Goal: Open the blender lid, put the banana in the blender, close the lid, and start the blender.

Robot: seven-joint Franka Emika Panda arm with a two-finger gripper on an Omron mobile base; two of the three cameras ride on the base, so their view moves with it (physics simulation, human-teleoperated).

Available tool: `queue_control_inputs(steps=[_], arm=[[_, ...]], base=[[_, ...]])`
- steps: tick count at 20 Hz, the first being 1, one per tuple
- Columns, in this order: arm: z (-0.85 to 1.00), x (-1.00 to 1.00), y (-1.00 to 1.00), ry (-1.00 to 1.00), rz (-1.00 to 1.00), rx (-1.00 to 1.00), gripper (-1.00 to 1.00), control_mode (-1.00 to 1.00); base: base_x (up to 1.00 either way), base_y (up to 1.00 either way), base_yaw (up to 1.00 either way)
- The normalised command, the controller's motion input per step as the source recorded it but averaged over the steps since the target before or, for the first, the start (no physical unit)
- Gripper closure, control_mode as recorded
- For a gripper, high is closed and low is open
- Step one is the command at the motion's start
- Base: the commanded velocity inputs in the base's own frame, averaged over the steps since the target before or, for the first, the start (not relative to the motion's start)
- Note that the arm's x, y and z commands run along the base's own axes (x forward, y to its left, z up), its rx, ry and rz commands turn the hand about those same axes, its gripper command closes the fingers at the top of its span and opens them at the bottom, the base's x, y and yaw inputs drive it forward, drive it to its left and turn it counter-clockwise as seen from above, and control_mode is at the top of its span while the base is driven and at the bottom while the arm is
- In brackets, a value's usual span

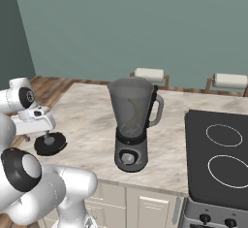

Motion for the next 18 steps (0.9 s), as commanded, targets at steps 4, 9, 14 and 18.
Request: queue_control_inputs(steps=[4,9,14,18], arm=[[-0.20,0.23,0.01,0.00,0.00,0.00,-1.00,-1.00],[-0.13,0.13,0.01,0.00,0.00,0.01,-1.00,-1.00],[-0.15,0.11,0.07,0.00,0.00,0.03,-1.00,-1.00],[-0.16,0.14,0.09,0.00,0.00,0.03,-1.00,-1.00]], base=[[0.00,0.00,0.00],[0.00,0.00,0.00],[0.00,0.00,0.00],[0.00,0.00,0.00]])
